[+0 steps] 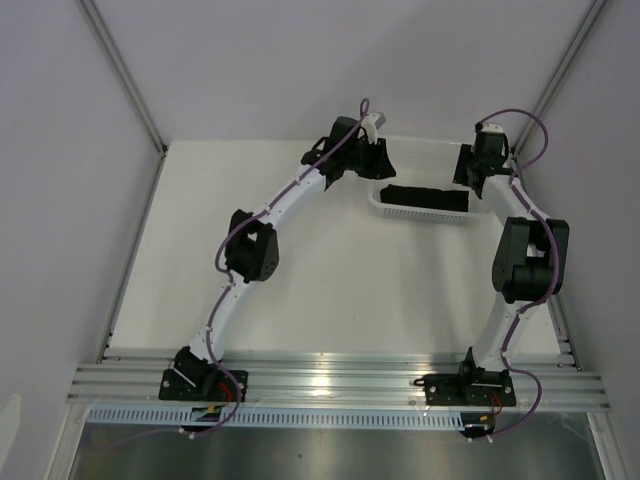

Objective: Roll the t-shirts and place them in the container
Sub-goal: Place the rolled tshirt into the container

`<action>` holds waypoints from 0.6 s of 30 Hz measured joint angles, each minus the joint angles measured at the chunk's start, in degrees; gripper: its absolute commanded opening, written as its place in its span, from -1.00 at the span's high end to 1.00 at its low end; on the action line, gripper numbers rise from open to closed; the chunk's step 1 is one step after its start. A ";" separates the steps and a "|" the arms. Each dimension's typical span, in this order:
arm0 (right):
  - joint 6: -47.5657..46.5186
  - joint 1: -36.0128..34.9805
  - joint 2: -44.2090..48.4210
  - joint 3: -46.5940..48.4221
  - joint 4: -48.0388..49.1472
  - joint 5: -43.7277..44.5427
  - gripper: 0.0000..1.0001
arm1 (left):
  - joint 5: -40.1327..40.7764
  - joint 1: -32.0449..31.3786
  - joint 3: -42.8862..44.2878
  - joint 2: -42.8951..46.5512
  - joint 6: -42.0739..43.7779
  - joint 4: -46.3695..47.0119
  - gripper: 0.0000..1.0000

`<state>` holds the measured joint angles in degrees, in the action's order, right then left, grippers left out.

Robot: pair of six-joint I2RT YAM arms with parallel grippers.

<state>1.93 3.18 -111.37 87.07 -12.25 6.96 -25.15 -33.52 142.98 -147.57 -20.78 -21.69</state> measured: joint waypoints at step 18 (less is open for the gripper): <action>2.75 0.22 -8.37 0.39 -0.83 -2.54 1.00 | -0.94 8.39 -13.42 20.48 14.99 -12.44 0.03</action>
<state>4.69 3.40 -119.74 87.46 -13.08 4.43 -26.09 -25.12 129.56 -127.09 -5.78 -34.13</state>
